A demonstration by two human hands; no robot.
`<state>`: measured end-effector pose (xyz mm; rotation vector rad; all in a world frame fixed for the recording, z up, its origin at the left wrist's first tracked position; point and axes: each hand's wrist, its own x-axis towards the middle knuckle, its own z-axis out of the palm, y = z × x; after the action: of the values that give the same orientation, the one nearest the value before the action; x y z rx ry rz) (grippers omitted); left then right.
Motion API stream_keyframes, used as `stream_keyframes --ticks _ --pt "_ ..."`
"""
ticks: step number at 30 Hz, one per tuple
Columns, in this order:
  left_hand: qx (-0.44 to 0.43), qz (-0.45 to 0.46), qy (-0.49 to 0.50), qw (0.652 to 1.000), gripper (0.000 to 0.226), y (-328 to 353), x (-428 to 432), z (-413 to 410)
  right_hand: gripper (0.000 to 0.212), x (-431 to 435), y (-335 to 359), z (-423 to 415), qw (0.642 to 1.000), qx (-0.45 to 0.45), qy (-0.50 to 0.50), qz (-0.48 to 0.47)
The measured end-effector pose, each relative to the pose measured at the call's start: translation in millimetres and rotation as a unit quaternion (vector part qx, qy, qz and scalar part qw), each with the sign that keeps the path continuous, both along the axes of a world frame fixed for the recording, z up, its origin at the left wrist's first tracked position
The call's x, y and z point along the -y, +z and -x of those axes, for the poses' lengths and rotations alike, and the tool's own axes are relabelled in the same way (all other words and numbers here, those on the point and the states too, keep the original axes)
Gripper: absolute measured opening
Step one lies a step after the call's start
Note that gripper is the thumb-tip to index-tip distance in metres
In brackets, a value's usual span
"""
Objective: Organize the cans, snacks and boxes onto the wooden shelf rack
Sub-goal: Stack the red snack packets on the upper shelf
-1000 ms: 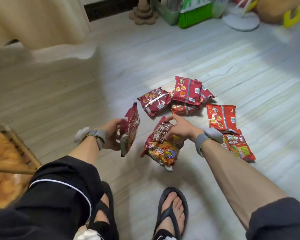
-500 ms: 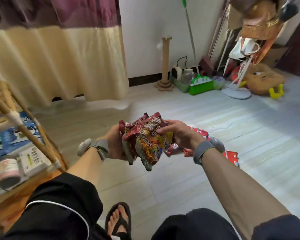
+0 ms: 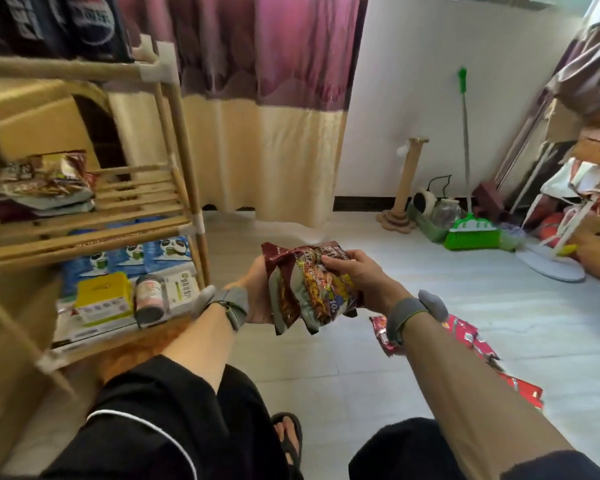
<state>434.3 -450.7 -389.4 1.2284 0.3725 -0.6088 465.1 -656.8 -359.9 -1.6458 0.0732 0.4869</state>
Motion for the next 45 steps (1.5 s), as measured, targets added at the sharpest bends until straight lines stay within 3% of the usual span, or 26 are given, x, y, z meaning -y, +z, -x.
stream_keyframes --ticks 3,5,8,10,12,14,16,18,23,26,27,29,31,34,37,40,45 --pt "0.049 0.093 0.112 0.988 0.097 4 -16 14 0.064 -39 0 2 1.0 0.011 -0.021 0.007" --pt "0.091 0.094 0.14 0.982 0.092 13 -12 24 0.066 -54 -5 -1 0.998 0.021 -0.051 0.016" --pt "0.136 0.0 0.133 0.982 0.084 21 -22 41 0.06 -81 -5 3 0.996 0.039 -0.066 0.042" --pt "0.132 -0.084 0.161 0.974 0.09 18 -36 45 0.07 -95 -5 5 0.996 0.056 -0.047 0.052" --pt "0.146 -0.175 0.234 0.945 0.086 21 -47 49 0.079 -101 -5 3 0.997 0.056 -0.022 0.051" --pt "0.155 -0.217 0.285 0.921 0.066 28 -64 56 0.063 -108 0 7 0.999 0.039 0.022 0.031" --pt "0.151 -0.207 0.31 0.915 0.058 37 -76 61 0.053 -108 1 8 0.997 0.01 0.063 0.052" --pt "0.148 -0.205 0.338 0.907 0.078 46 -88 67 0.054 -113 4 11 0.991 -0.025 0.117 0.059" --pt "0.115 -0.163 0.36 0.911 0.091 67 -109 88 0.043 -147 20 21 0.991 0.002 0.127 -0.042" --pt "0.114 -0.169 0.393 0.897 0.115 79 -129 106 0.055 -176 32 28 0.989 0.065 0.133 -0.007" --pt "0.116 -0.164 0.403 0.893 0.113 81 -131 108 0.062 -180 34 27 0.989 0.076 0.124 -0.006" --pt "0.136 -0.146 0.445 0.873 0.086 91 -145 124 0.085 -204 41 37 0.988 0.085 0.123 -0.04" --pt "0.145 -0.117 0.486 0.854 0.092 94 -156 131 0.106 -219 44 43 0.986 0.049 0.097 -0.126" --pt "0.167 -0.082 0.554 0.812 0.112 98 -177 135 0.093 -243 50 58 0.971 -0.009 0.133 -0.197" --pt "0.188 -0.06 0.593 0.781 0.099 104 -203 129 0.077 -280 58 72 0.97 -0.008 0.206 -0.127" --pt "0.171 -0.06 0.539 0.823 0.104 99 -225 119 0.069 -305 58 67 0.978 0.01 0.147 -0.147" --pt "0.173 -0.071 0.467 0.864 0.049 102 -257 106 0.051 -338 63 34 0.975 -0.004 0.101 -0.199"
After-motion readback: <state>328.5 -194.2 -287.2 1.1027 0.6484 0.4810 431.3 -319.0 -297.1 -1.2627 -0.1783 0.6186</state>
